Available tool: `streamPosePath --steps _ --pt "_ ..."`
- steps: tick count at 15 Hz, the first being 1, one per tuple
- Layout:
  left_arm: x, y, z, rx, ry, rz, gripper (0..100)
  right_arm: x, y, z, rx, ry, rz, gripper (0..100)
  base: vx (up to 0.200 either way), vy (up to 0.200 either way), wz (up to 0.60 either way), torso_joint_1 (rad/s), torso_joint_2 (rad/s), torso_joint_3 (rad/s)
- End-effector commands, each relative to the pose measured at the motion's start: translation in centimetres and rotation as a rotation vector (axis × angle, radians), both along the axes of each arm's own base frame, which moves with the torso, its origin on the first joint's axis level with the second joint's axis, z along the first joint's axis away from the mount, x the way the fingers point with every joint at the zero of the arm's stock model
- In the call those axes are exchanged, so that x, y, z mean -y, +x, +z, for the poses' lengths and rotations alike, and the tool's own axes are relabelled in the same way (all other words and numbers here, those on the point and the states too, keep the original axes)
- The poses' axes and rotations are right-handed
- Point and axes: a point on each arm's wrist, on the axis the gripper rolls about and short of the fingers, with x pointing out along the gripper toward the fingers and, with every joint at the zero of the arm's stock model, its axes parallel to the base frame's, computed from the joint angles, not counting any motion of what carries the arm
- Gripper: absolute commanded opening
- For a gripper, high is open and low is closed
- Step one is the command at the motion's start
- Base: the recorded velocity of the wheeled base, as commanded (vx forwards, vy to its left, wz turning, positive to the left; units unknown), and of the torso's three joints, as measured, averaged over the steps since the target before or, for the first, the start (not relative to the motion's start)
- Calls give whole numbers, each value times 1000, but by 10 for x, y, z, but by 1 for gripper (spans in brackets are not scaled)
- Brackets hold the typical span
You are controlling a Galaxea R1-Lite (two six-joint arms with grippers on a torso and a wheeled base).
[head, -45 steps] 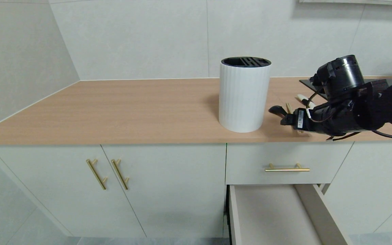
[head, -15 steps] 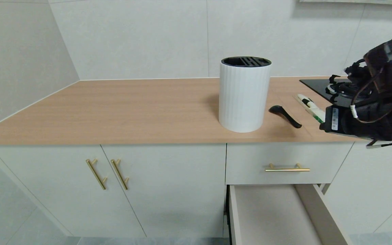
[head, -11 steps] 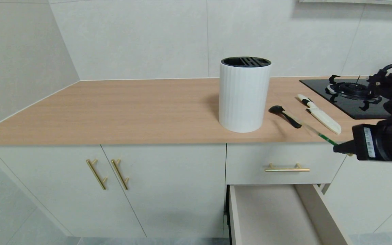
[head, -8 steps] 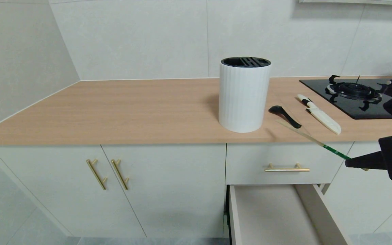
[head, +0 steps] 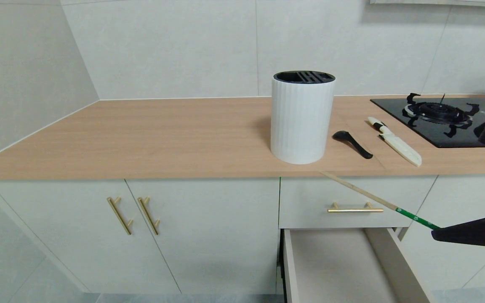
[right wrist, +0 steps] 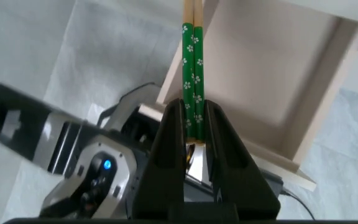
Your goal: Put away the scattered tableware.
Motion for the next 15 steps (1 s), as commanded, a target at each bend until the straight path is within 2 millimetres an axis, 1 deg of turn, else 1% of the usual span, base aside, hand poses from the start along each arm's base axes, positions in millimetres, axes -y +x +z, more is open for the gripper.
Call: streamPosePath --steps 1,4,9,11,15 --pt "0 0 0 0 0 0 100 -4 3 -8 -30 -27 24 0 0 0 0 0 0 0" --pt "0 0 0 0 0 0 100 -11 7 -16 -60 -55 42 0 0 0 0 0 0 0" --pt "0 0 0 0 0 1 100 -14 9 -20 -75 -69 50 0 0 0 0 0 0 0" --pt "0 0 0 0 0 1 100 -14 9 -20 -76 -68 51 0 0 0 0 -85 232 137" --pt "0 0 0 0 0 1 100 -14 9 -21 -77 -71 49 0 0 0 0 -148 425 262"
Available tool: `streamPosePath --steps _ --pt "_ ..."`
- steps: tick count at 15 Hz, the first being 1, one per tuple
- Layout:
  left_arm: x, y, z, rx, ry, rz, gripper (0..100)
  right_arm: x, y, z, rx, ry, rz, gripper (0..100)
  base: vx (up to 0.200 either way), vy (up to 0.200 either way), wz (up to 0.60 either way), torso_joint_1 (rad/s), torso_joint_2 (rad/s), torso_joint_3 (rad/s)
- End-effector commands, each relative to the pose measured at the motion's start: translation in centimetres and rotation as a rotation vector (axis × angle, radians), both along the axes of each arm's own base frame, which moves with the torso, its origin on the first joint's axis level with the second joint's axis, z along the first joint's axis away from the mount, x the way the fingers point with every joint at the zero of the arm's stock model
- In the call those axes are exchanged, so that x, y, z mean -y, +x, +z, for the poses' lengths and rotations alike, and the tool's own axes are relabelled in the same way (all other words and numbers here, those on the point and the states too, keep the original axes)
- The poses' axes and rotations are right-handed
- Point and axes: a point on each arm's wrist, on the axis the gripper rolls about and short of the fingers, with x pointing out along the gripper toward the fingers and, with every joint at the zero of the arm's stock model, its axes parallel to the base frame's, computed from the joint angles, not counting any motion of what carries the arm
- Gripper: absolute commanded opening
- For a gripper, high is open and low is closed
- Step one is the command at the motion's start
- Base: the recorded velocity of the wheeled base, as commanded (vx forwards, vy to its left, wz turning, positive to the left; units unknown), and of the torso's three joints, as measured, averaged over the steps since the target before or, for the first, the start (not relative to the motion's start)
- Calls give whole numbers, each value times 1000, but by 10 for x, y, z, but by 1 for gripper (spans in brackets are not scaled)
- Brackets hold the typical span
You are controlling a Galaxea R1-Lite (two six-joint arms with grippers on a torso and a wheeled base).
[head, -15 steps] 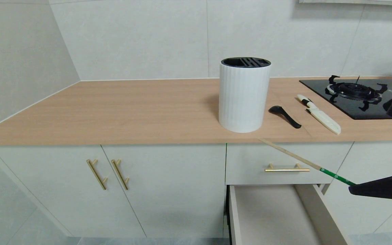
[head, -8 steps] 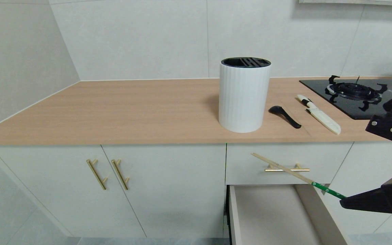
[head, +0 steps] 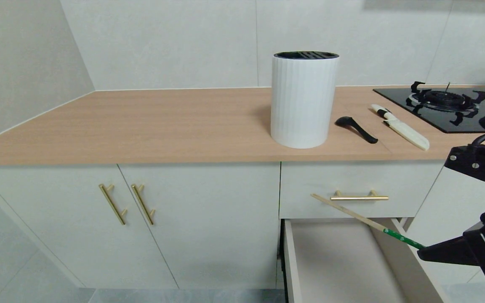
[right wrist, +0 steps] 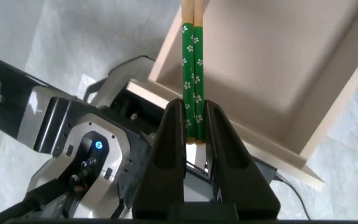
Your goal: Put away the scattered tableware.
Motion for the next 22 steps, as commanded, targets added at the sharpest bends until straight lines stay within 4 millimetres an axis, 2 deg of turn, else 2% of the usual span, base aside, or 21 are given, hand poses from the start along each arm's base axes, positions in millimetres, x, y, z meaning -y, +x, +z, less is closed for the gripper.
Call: streamPosePath --steps 1,9,16,19,22 --pt "0 0 0 0 0 1 100 -1 1 -1 -6 -3 1 0 0 0 0 -154 456 286" --pt "0 0 0 0 0 1 100 -1 2 -2 -10 -7 2 0 0 0 0 -113 421 306" --pt "0 0 0 0 0 1 100 -4 5 -6 -25 -21 8 0 0 0 0 -9 34 28" --pt "0 0 0 0 0 1 100 -13 19 -19 -75 -66 0 0 0 0 0 0 0 0" --pt "0 0 0 0 0 0 100 -34 55 -54 -163 -205 -105 0 0 0 0 0 0 0"
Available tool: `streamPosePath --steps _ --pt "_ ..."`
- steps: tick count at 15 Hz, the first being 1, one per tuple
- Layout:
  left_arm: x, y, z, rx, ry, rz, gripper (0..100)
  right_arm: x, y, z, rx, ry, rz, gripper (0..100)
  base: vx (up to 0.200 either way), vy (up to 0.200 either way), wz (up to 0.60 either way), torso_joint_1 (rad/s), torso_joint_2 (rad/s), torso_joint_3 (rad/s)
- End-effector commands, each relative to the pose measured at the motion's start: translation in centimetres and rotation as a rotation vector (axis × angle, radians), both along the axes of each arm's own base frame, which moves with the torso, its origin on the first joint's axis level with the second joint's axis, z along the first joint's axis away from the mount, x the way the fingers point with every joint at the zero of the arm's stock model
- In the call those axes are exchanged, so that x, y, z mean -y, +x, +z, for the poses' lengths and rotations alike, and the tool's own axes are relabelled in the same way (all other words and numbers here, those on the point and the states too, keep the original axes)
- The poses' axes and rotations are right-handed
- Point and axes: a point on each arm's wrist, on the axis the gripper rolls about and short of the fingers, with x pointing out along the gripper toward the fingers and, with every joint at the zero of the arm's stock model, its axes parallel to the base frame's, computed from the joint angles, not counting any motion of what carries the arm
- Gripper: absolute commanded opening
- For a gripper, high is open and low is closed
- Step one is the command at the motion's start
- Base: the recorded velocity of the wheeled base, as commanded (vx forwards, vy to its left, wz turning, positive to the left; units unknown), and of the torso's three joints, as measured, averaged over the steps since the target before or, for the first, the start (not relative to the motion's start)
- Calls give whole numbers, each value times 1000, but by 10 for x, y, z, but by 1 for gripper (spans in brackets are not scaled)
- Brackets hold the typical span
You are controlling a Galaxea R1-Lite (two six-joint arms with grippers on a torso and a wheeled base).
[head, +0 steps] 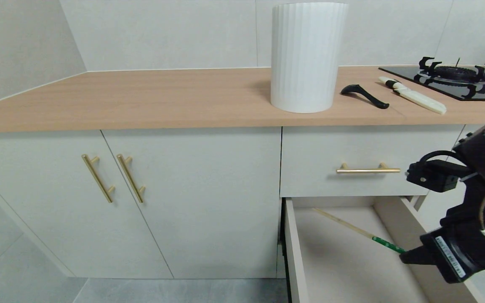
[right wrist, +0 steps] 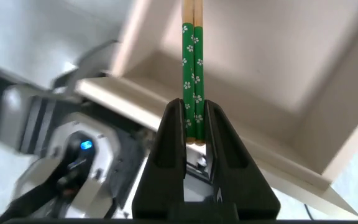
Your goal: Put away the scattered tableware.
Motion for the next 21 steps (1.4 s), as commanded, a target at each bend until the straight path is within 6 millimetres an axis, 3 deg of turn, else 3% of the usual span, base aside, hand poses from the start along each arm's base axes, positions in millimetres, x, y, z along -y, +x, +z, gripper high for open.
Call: streamPosePath --steps 1,8,15,21 --pt "0 0 0 0 -1 1 100 -21 34 -36 -93 -98 -83 0 0 0 0 0 0 0" --pt "0 0 0 0 1 1 100 -38 98 -112 -145 -126 -199 0 0 0 0 0 0 0" --pt "0 0 0 0 1 1 100 -49 121 -177 -204 -169 -204 0 0 0 0 0 0 0" --pt "0 0 0 0 -1 1 100 -54 129 -214 -224 -183 -205 0 0 0 0 0 0 0"
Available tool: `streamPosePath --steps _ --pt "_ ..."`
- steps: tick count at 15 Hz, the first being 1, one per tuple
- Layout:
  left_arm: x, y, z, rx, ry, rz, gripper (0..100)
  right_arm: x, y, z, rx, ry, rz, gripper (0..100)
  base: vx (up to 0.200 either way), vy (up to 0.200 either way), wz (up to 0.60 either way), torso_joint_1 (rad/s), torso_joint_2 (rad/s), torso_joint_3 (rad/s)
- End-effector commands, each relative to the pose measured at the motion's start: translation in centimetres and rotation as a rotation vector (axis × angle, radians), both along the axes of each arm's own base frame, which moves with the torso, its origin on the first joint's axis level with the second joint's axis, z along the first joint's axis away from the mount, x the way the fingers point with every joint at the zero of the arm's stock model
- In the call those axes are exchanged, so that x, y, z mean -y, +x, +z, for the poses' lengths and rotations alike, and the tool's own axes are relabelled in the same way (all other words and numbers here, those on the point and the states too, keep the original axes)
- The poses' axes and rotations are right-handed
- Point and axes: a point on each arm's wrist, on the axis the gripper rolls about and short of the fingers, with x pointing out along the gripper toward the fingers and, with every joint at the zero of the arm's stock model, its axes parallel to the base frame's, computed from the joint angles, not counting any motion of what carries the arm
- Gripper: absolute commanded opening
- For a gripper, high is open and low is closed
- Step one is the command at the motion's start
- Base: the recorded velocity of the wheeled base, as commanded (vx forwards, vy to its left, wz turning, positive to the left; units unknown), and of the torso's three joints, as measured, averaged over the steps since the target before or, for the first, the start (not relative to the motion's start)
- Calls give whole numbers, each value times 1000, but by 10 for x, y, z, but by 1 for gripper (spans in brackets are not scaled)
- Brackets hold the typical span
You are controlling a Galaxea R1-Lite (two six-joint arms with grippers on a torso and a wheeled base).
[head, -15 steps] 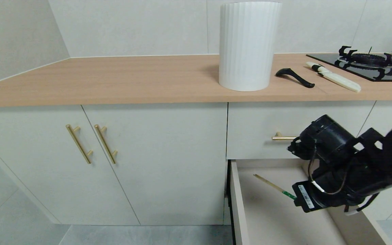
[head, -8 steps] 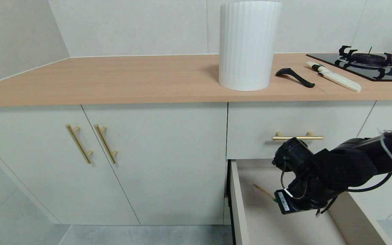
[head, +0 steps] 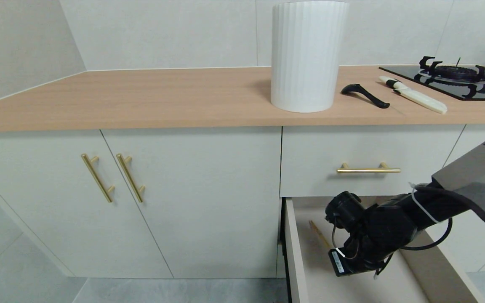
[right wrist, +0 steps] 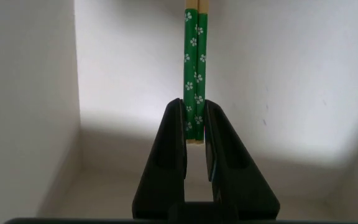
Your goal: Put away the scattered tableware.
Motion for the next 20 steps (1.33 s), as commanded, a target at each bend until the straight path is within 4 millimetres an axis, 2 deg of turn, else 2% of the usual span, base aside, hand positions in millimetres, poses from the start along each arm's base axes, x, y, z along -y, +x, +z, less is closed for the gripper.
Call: streamPosePath --steps 1,4,13,14,20 --pt "0 0 0 0 -1 1 100 -2 3 -28 -39 -24 0 0 0 0 0 0 0 0" --pt "0 0 0 0 -1 0 100 -3 8 -47 -32 -38 -10 0 0 0 0 0 0 0" --pt "0 0 0 0 -1 0 100 -4 11 -47 0 -26 -28 0 0 0 0 0 0 0" --pt "0 0 0 0 0 1 100 -4 11 -47 0 -26 -28 100 0 0 0 0 0 0" --pt "0 0 0 0 -1 1 100 -5 12 -45 8 -22 -28 100 0 0 0 0 0 0"
